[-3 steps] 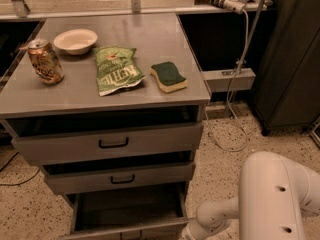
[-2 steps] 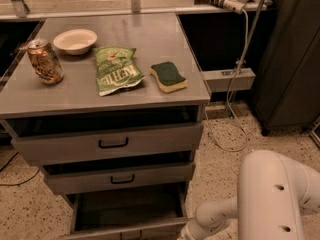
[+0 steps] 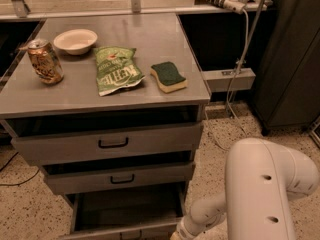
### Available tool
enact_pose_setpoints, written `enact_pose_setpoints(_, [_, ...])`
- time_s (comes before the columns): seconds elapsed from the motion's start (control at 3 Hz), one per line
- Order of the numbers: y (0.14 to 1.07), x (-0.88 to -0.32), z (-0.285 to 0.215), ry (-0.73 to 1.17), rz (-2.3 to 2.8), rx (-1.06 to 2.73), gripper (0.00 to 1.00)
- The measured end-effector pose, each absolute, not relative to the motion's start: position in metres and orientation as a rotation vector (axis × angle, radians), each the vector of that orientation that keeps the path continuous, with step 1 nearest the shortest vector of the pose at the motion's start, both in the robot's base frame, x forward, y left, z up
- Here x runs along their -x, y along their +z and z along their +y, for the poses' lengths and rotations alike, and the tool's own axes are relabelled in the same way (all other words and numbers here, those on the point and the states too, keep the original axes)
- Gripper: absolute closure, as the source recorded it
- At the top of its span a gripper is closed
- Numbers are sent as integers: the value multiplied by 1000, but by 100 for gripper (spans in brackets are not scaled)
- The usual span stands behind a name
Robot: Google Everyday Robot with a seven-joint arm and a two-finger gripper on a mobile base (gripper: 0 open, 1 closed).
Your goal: Close bottom drawer
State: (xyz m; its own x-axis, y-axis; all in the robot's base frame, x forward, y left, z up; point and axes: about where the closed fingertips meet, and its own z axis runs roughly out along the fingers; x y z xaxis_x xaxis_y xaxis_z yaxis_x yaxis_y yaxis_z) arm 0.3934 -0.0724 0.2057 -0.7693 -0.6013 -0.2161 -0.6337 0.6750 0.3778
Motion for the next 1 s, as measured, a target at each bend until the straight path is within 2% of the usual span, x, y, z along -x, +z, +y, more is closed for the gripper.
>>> enact_pose_setpoints(0.67, [190, -414, -63, 644, 2780, 1026, 100])
enact_pose_setpoints(1.0, [190, -414, -63, 644, 2780, 1026, 81])
